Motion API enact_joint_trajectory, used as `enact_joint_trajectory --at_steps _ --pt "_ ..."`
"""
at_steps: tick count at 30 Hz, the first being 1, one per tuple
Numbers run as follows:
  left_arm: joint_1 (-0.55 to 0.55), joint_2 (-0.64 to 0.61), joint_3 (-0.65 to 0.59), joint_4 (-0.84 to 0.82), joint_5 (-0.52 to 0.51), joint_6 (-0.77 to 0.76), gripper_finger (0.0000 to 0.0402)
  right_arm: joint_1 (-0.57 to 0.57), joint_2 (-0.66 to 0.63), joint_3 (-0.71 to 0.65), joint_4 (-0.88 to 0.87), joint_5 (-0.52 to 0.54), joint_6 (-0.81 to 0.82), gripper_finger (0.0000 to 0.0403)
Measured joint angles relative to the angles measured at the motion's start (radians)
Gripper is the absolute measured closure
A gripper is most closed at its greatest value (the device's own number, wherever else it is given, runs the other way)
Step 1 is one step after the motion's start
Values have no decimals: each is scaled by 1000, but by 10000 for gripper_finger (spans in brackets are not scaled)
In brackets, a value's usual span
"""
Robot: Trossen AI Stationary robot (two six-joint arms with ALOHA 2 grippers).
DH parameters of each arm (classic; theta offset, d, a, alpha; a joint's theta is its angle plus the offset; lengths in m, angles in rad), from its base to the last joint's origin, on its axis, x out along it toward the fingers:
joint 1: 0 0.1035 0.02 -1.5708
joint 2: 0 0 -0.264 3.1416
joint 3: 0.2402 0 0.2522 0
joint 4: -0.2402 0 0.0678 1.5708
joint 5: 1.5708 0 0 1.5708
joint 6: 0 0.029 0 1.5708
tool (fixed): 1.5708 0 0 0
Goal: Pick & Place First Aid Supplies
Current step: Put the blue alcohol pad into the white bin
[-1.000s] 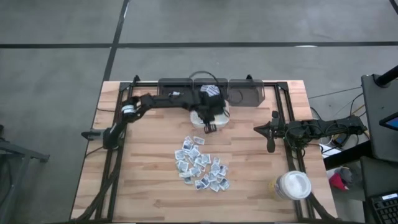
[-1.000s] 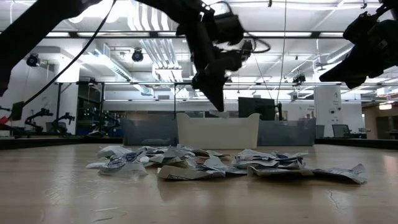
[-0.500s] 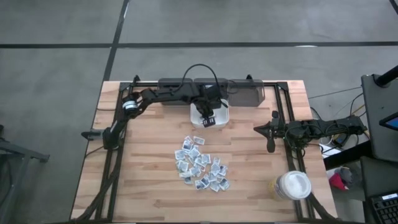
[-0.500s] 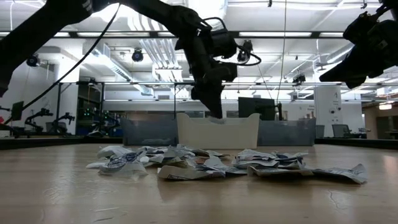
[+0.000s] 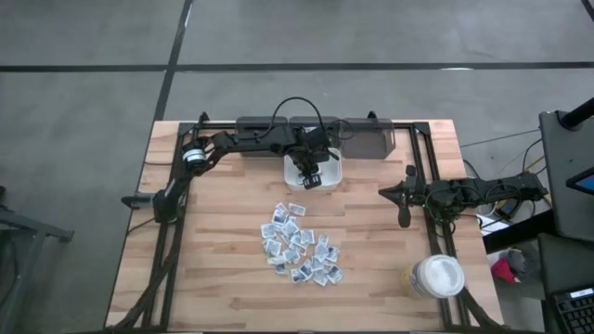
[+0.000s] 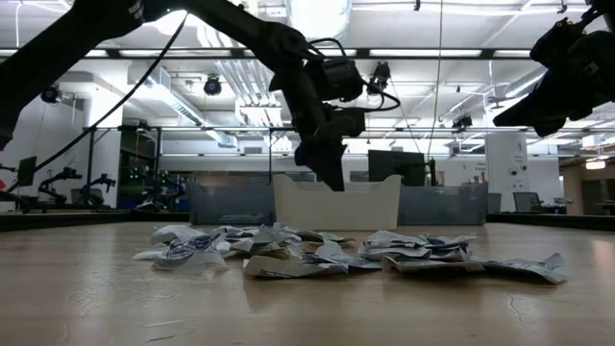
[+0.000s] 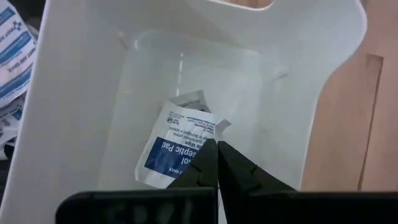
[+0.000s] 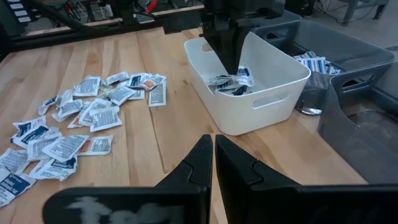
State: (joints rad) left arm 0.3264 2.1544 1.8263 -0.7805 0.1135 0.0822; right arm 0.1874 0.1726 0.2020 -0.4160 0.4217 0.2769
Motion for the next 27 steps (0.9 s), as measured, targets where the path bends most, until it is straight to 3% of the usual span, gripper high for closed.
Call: enact_joint_trajectory --at_steps 7,12,19,27 --pt "0 -2 0 -2 0 -14 309 0 0 0 0 0 0 385" --pt "-5 -50 21 -107 0 -135 251 0 0 0 0 -1 0 385" --pt "-95 -149 1 -272 0 -313 245 0 -1 0 0 -3 0 385" --pt "-299 -193 -63 -292 -2 -350 245 0 0 0 0 -2 0 385"
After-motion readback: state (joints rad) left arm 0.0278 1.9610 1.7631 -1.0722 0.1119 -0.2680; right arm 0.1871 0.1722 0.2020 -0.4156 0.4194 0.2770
